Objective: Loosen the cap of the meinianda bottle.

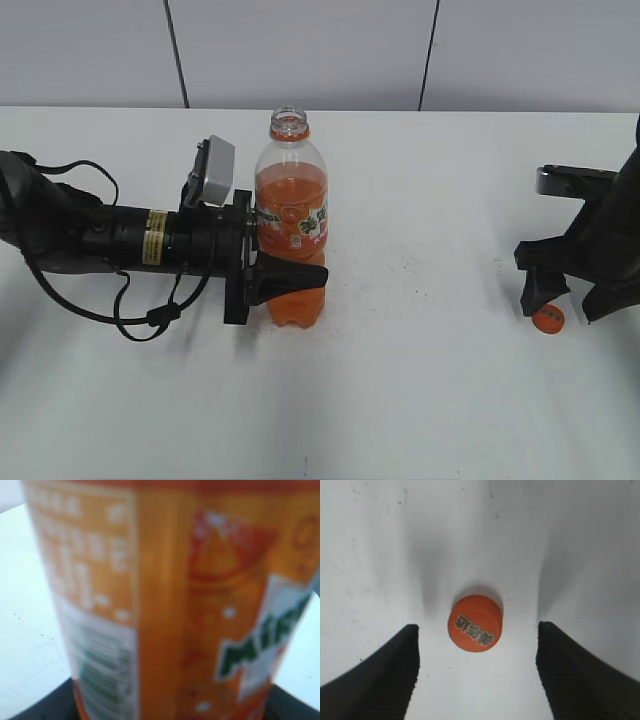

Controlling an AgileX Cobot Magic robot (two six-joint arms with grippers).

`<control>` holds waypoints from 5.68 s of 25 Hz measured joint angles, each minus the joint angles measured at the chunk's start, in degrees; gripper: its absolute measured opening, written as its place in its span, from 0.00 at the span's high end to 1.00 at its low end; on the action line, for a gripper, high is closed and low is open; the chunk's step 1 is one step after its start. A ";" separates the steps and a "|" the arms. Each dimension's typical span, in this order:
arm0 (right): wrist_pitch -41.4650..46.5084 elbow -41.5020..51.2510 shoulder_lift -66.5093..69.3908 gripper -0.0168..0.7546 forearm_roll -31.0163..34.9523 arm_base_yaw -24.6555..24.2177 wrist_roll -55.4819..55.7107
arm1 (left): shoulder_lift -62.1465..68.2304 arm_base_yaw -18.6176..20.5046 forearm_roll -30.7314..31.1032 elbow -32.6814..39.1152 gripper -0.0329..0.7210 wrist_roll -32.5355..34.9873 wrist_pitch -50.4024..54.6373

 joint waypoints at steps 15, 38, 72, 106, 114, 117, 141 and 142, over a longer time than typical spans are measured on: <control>3.88 -6.20 -4.63 0.23 1.20 0.00 0.04 | 0.00 0.00 0.09 0.00 0.19 -0.51 0.00; 8.66 -9.73 -5.42 0.23 1.73 0.00 0.12 | -15.31 0.00 0.84 1.08 0.17 -2.40 0.02; 26.15 -21.20 -21.58 0.23 2.27 0.00 -0.11 | -46.86 -0.11 -47.21 0.81 0.18 1.50 96.13; 30.21 18.94 -88.61 0.23 -3.40 0.00 -2.57 | -105.92 5.26 -74.29 14.32 0.22 29.89 139.12; 25.88 25.86 -106.62 0.23 -4.14 0.00 -9.13 | -123.38 5.26 -78.95 23.05 0.22 34.47 132.58; 23.84 29.21 -108.35 0.23 -4.47 0.00 -9.66 | -127.90 5.26 -80.09 25.72 0.22 34.91 130.36; 18.99 31.56 -108.49 0.23 -5.87 -4.80 -10.24 | -128.40 16.39 -80.97 27.09 0.22 35.14 128.68; 18.99 31.56 -108.49 0.23 -5.87 -4.80 -10.24 | -128.40 16.88 -80.99 27.09 0.22 35.14 128.68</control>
